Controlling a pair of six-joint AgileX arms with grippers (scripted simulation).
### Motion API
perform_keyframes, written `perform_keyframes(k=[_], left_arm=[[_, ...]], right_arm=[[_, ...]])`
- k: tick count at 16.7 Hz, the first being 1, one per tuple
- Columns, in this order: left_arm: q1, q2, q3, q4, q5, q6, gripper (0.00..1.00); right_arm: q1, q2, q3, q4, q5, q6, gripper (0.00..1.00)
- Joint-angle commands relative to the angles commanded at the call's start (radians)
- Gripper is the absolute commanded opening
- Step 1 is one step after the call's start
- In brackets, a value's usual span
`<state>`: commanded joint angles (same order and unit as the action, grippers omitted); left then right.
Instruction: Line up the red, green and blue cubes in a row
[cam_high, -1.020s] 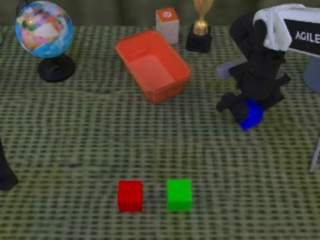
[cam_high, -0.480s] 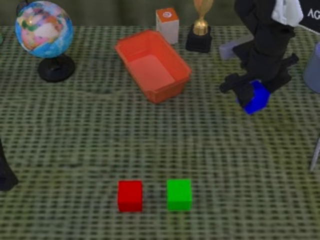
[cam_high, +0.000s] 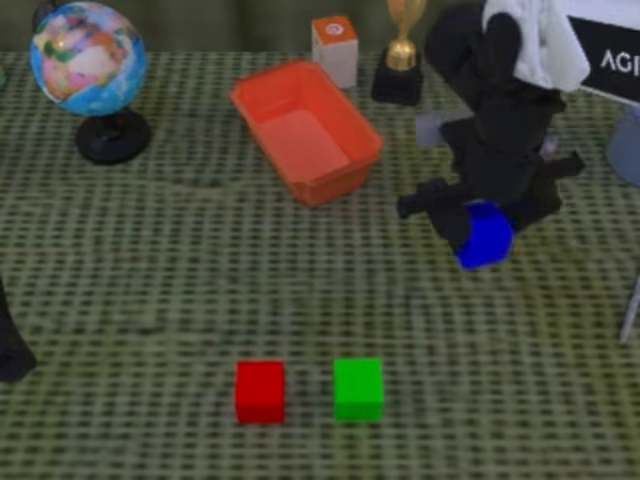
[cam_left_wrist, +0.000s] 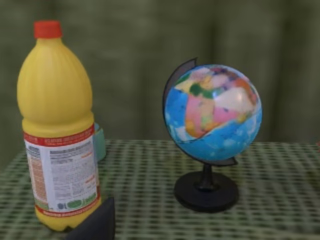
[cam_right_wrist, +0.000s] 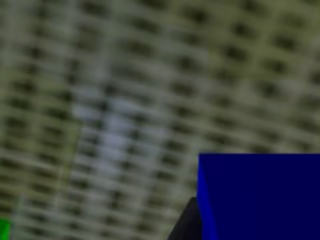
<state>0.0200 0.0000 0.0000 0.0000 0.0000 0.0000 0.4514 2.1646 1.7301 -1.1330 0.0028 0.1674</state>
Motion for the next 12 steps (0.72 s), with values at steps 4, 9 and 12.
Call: perform_keyframes(k=[4, 9, 12], left_arm=[[0.0, 0.0, 0.0, 0.0, 0.0, 0.0, 1.0], [0.0, 0.0, 0.0, 0.0, 0.0, 0.0, 1.0], [0.0, 0.0, 0.0, 0.0, 0.0, 0.0, 1.0]], right_arm=[[0.126, -0.171, -0.252, 0.059, -0.002, 0.311, 0.0], [0.24, -0.34, -0.464, 0.123, -0.002, 0.537, 0.0], [0.25, -0.356, -0.479, 0.13, -0.002, 0.553, 0.0]])
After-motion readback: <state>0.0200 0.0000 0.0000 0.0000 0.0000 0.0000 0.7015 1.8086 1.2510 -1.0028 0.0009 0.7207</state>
